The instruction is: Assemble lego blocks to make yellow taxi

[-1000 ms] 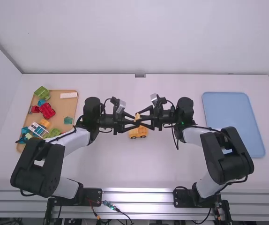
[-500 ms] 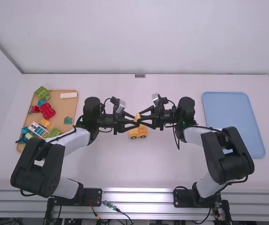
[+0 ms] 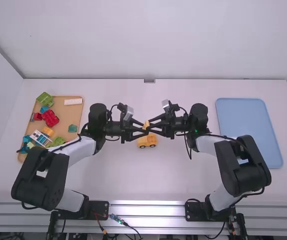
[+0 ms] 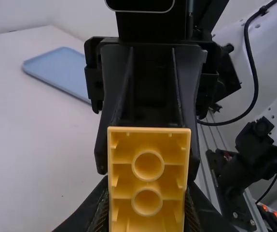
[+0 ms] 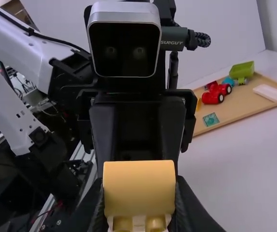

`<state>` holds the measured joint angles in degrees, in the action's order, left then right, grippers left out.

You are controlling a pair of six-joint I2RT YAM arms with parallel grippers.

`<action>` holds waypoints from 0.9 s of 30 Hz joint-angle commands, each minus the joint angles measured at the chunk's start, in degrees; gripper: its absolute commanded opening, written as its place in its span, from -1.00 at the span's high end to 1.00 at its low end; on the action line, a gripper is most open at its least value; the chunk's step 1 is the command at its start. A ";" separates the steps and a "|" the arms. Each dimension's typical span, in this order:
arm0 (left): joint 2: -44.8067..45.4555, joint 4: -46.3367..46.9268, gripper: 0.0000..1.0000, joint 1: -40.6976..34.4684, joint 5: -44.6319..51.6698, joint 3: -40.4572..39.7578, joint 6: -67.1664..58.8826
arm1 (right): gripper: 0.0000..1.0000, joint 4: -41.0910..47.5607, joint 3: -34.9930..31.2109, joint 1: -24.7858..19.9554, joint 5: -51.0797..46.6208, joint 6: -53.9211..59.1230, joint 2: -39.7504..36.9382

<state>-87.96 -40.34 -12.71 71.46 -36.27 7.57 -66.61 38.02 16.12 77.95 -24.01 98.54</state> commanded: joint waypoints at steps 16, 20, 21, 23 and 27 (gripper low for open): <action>0.00 -0.20 -0.98 -0.04 0.48 -0.74 -0.48 | 1.00 -0.12 0.91 -0.63 -4.50 -3.34 -0.52; 0.00 2.56 -0.98 -0.02 -3.52 -0.74 -0.48 | 1.00 0.37 1.39 -3.56 -4.48 -3.19 -0.52; 0.11 3.48 -0.98 0.11 -4.46 -0.74 -0.50 | 1.00 0.43 1.57 -4.52 -4.57 -3.34 -0.52; 0.22 4.76 -0.98 0.57 -5.97 -0.74 -0.52 | 1.00 2.53 2.11 -6.69 -6.08 -4.74 -0.52; 0.37 6.54 -0.98 0.70 -9.42 -0.74 -0.50 | 1.00 14.35 5.17 -9.68 -8.13 -0.59 -0.52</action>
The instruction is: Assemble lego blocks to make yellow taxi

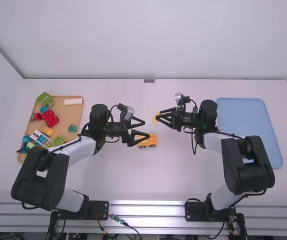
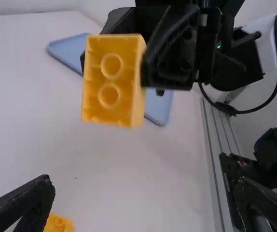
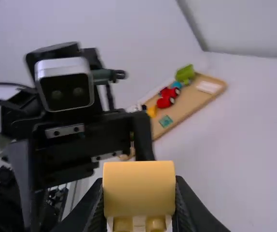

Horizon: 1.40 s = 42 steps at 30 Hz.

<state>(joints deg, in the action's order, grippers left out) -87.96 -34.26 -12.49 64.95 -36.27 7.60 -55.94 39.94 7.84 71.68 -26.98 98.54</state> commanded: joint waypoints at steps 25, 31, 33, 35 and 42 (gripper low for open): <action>0.63 11.34 -0.98 0.02 -25.16 -0.85 -6.60 | 1.00 97.65 30.33 10.19 -69.16 20.74 -0.30; 3.43 18.10 -0.98 0.28 -27.41 -0.85 -19.02 | 1.00 100.30 31.60 9.38 -68.78 20.79 5.20; 5.38 20.44 -0.98 0.02 -27.48 -0.85 -21.40 | 1.00 101.63 32.30 9.38 -68.72 20.70 7.32; 9.09 23.34 -0.98 0.22 -30.14 -0.85 -22.38 | 1.00 103.01 33.39 9.40 -68.76 19.43 10.69; 17.75 30.38 -0.98 0.00 -38.25 -0.83 -22.27 | 1.00 109.13 40.47 9.97 -69.13 17.86 19.91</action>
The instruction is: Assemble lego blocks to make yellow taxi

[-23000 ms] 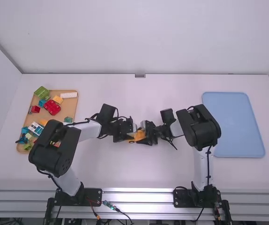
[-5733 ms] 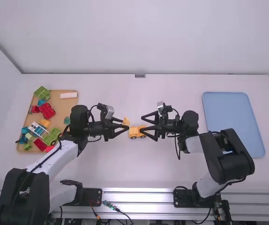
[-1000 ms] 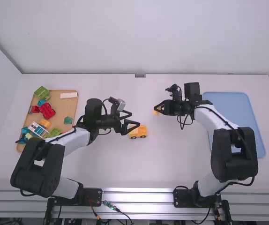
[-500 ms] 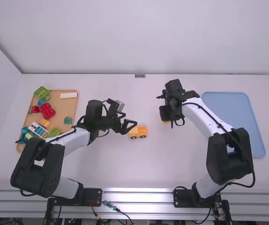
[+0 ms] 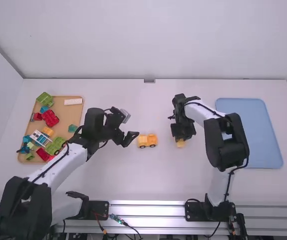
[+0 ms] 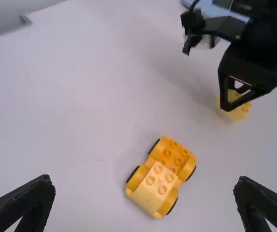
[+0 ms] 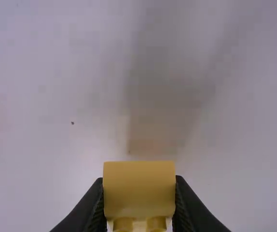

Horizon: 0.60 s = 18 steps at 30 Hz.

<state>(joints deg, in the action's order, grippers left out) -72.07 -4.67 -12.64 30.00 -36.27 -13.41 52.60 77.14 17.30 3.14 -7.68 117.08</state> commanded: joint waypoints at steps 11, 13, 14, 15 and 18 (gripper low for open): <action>2.64 6.56 -0.98 -0.22 -4.05 -0.83 -8.90 | 1.00 -3.61 4.45 2.38 3.08 -1.33 2.67; 2.64 6.38 -0.98 -0.31 -4.03 -0.83 -8.90 | 1.00 -3.18 4.43 2.86 3.13 -1.33 2.67; 2.64 6.32 -0.98 -0.33 -4.05 -0.83 -8.98 | 1.00 -2.89 4.41 3.41 3.21 -1.33 2.67; 2.64 6.19 -0.98 -0.31 -4.07 -0.83 -8.90 | 1.00 -2.39 4.41 3.87 3.06 -1.31 2.67; 2.64 5.90 -0.98 -0.02 -4.07 -0.83 -7.67 | 1.00 -2.15 4.41 4.61 2.29 -1.31 2.71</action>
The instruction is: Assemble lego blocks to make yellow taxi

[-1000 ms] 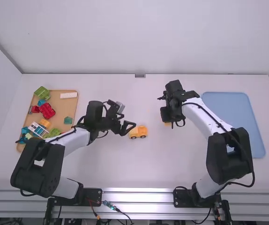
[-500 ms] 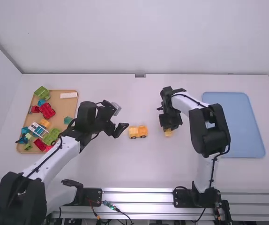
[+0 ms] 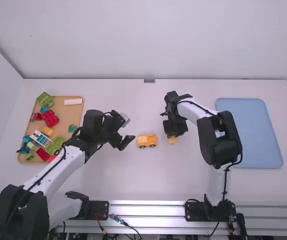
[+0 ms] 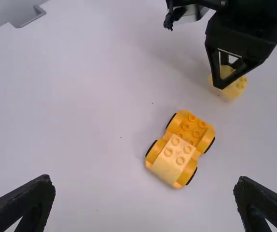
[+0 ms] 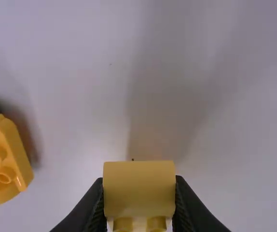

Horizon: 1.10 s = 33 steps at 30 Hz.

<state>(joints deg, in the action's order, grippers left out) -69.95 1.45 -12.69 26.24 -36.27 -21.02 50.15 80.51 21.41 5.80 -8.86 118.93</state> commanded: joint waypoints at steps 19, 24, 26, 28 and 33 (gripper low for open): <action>0.52 0.70 -0.98 0.15 -0.68 -0.83 0.17 | 0.87 -3.50 -1.93 0.35 -1.16 -0.35 0.85; 0.52 0.74 -0.98 0.11 -0.66 -0.83 0.17 | 0.88 -4.60 -1.95 0.85 -1.16 -1.38 0.88; 0.52 0.81 -0.99 0.17 -0.66 -0.83 0.15 | 0.87 -4.84 -1.95 1.18 -1.53 -1.20 0.88; 0.52 0.92 -0.98 -0.17 -0.70 -0.83 0.13 | 0.87 -4.57 -1.93 1.16 -2.16 -1.20 0.88; 0.52 0.94 -0.98 0.24 -0.70 -0.83 0.15 | 1.00 -5.80 -2.59 1.14 -2.82 -5.31 0.88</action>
<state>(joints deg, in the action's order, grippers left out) -69.95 2.31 -12.69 25.36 -36.27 -20.86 44.62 78.91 22.20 3.68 -11.14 118.93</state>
